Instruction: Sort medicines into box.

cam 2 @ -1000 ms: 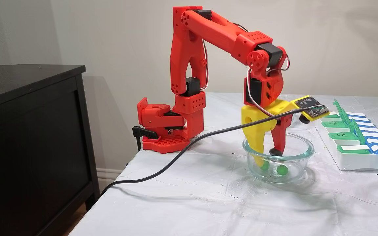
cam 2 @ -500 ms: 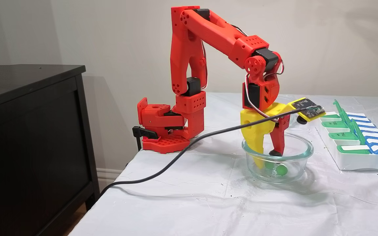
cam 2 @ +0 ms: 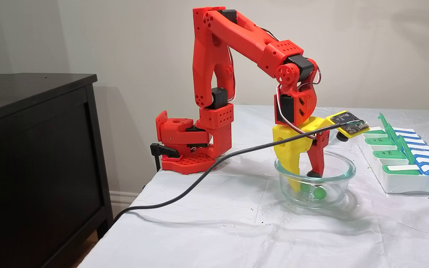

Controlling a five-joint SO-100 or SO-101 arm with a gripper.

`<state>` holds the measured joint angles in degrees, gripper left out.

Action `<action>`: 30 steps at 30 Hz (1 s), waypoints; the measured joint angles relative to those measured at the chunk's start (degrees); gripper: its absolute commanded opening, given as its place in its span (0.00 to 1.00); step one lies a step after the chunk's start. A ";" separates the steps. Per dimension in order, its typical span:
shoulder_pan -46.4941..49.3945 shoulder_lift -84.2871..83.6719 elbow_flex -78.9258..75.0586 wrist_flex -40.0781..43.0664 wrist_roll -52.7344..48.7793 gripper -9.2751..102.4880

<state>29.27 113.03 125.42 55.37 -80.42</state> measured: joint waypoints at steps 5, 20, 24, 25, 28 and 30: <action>0.00 0.00 0.00 -0.53 0.00 0.31; 0.35 0.09 0.35 -1.93 0.09 0.08; 0.00 0.70 1.67 -2.99 0.09 0.08; -0.26 0.70 1.67 -2.81 0.09 0.08; -0.44 0.70 1.67 -1.67 0.97 0.08; -1.05 1.14 1.67 -0.09 1.76 0.08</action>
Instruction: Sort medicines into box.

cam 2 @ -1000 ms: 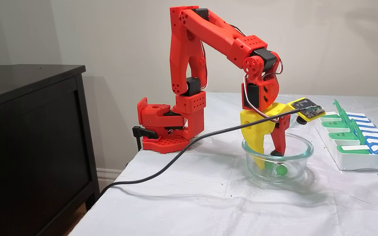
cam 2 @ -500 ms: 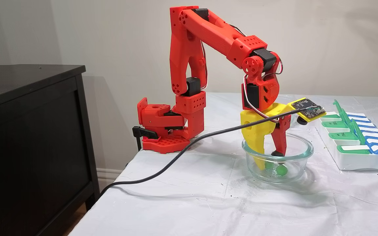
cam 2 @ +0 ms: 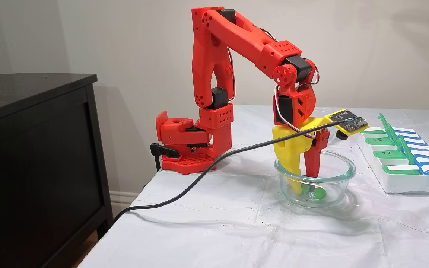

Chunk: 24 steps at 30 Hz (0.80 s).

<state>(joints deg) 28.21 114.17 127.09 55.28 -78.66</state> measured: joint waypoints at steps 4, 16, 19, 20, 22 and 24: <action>-2.11 3.87 0.09 3.78 3.34 0.08; -13.89 18.63 -2.29 -4.31 32.17 0.08; -19.25 18.98 -2.20 -12.04 42.80 0.08; -20.48 18.98 -2.20 -13.89 44.74 0.08; -23.73 18.98 -1.41 -19.86 49.75 0.08; -26.10 18.98 0.62 -25.31 53.17 0.08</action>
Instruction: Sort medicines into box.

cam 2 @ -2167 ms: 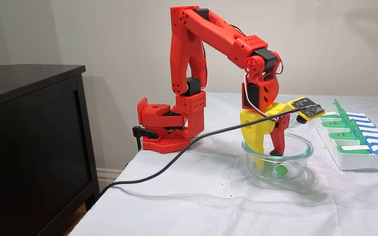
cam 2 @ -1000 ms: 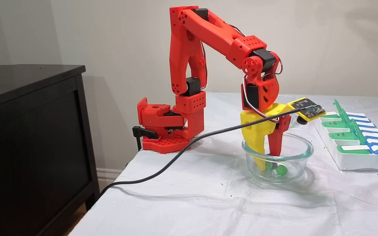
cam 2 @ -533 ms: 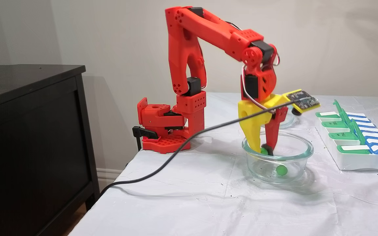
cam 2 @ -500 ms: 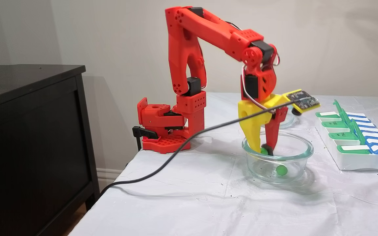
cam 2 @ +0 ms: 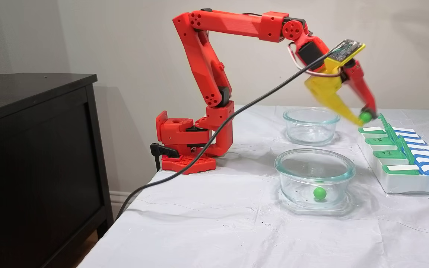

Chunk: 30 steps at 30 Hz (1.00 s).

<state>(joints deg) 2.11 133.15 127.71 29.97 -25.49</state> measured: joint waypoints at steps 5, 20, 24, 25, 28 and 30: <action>-4.39 -2.11 6.77 -13.97 3.69 0.08; -5.54 -10.55 7.03 -19.25 5.45 0.08; -5.54 -11.95 7.03 -21.36 5.10 0.08; -5.54 -12.39 7.03 -21.97 4.92 0.08; -5.54 -13.80 7.03 -23.91 4.31 0.08; -5.54 -14.68 7.12 -25.05 3.96 0.08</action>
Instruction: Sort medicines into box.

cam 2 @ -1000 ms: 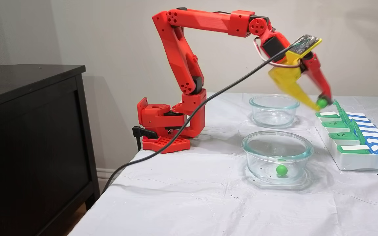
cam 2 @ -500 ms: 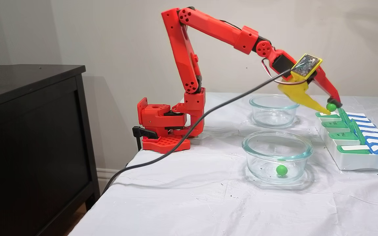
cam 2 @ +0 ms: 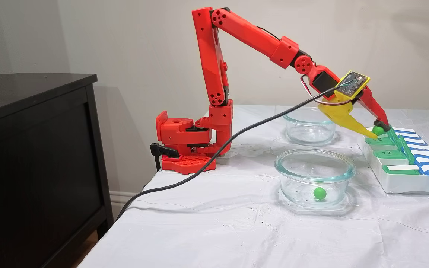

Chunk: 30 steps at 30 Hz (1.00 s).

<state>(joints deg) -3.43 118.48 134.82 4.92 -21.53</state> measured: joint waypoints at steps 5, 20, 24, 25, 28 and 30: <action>-0.62 -1.76 1.85 -2.37 -0.53 0.08; -0.88 -5.45 2.99 -8.09 -1.76 0.22; -0.88 -5.36 3.08 -8.09 -1.93 0.26; -0.88 -5.36 3.08 -8.09 -1.93 0.27; -0.88 -5.36 3.08 -8.09 -1.93 0.29; -0.88 -5.36 3.08 -8.09 -1.93 0.28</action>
<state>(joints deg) -4.31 113.12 137.90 -3.16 -23.47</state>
